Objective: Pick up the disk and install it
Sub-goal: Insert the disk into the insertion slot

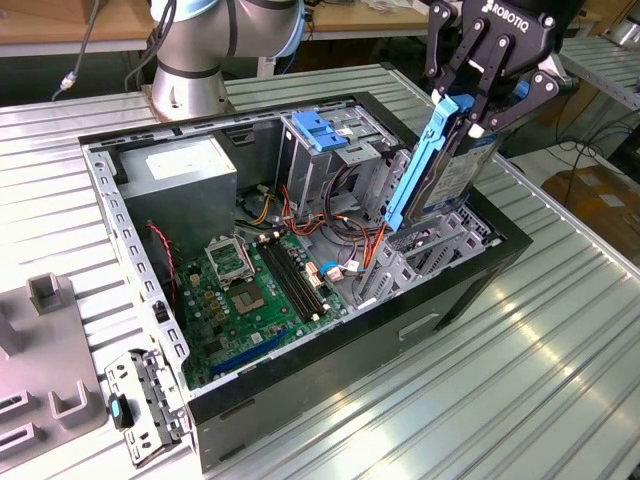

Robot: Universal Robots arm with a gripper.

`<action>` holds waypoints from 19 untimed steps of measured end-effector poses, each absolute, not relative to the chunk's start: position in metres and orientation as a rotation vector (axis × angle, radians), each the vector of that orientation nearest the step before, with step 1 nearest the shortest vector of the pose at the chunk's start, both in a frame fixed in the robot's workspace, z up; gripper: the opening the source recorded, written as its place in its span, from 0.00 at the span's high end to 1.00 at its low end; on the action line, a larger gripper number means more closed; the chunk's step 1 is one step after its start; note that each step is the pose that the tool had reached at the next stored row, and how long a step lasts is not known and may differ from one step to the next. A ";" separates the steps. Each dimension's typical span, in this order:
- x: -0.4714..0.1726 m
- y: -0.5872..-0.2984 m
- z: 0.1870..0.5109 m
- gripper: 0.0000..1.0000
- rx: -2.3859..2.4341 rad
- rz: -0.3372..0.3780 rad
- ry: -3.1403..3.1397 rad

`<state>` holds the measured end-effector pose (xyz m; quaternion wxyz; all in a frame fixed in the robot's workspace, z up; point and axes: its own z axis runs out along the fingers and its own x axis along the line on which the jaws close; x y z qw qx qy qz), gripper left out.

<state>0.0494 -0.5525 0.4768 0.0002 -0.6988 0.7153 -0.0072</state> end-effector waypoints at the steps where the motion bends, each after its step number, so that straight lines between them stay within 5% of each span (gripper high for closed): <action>1: 0.049 -0.553 0.477 0.63 -2.195 -0.023 2.247; 19: 0.058 -0.554 0.464 0.63 -2.196 -0.023 2.246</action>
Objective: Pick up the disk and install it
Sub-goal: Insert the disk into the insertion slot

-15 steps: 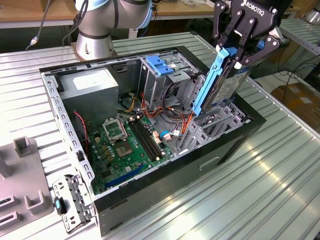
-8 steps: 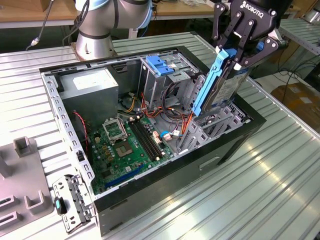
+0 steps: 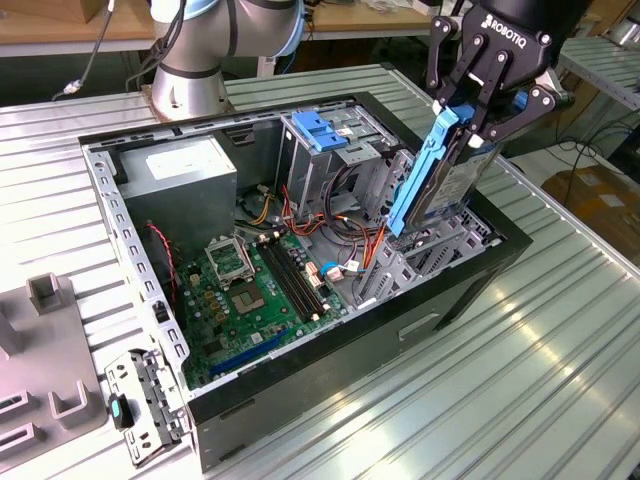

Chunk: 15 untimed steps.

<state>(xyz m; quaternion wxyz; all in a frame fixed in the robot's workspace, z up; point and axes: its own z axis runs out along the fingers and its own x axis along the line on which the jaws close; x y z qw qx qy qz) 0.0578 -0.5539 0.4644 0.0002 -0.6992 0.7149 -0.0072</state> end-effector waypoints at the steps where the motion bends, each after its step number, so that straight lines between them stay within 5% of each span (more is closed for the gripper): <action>1: 0.059 -0.554 0.463 0.63 -2.196 -0.023 2.246; 15: 0.065 -0.558 0.454 0.63 -2.207 -0.021 2.235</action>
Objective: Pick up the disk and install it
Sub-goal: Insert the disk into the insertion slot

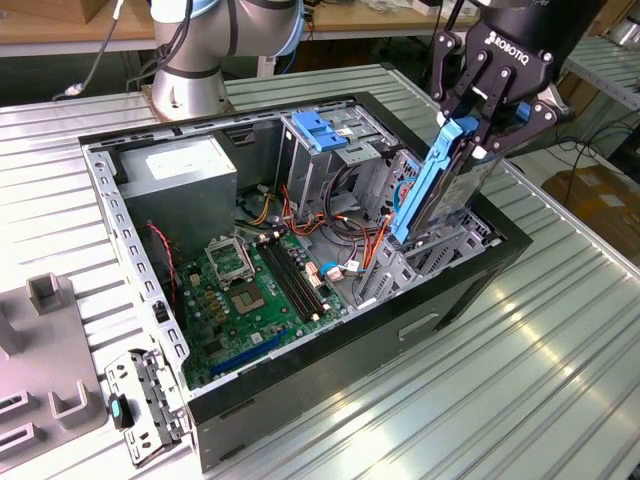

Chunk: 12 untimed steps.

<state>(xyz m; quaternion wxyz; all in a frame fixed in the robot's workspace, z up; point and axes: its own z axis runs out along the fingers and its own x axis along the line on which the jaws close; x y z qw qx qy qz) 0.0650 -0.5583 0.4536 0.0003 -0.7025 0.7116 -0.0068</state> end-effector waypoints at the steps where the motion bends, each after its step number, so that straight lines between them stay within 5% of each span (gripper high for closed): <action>1: 0.065 -0.558 0.453 0.63 -2.207 -0.022 2.235; 12: 0.065 -0.559 0.442 0.63 -2.207 -0.021 2.235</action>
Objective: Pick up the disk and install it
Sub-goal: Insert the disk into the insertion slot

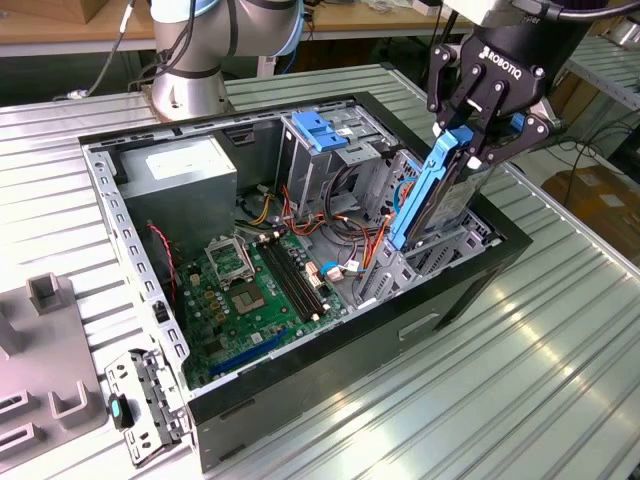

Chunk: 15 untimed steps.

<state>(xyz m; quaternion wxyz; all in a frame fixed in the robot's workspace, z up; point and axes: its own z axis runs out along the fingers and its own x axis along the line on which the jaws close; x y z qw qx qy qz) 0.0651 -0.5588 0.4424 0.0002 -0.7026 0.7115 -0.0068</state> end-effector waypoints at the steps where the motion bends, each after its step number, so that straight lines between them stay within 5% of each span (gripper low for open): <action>1: 0.065 -0.559 0.442 0.63 -2.207 -0.021 2.235; 15: 0.064 -0.559 0.441 0.63 -2.200 -0.040 2.225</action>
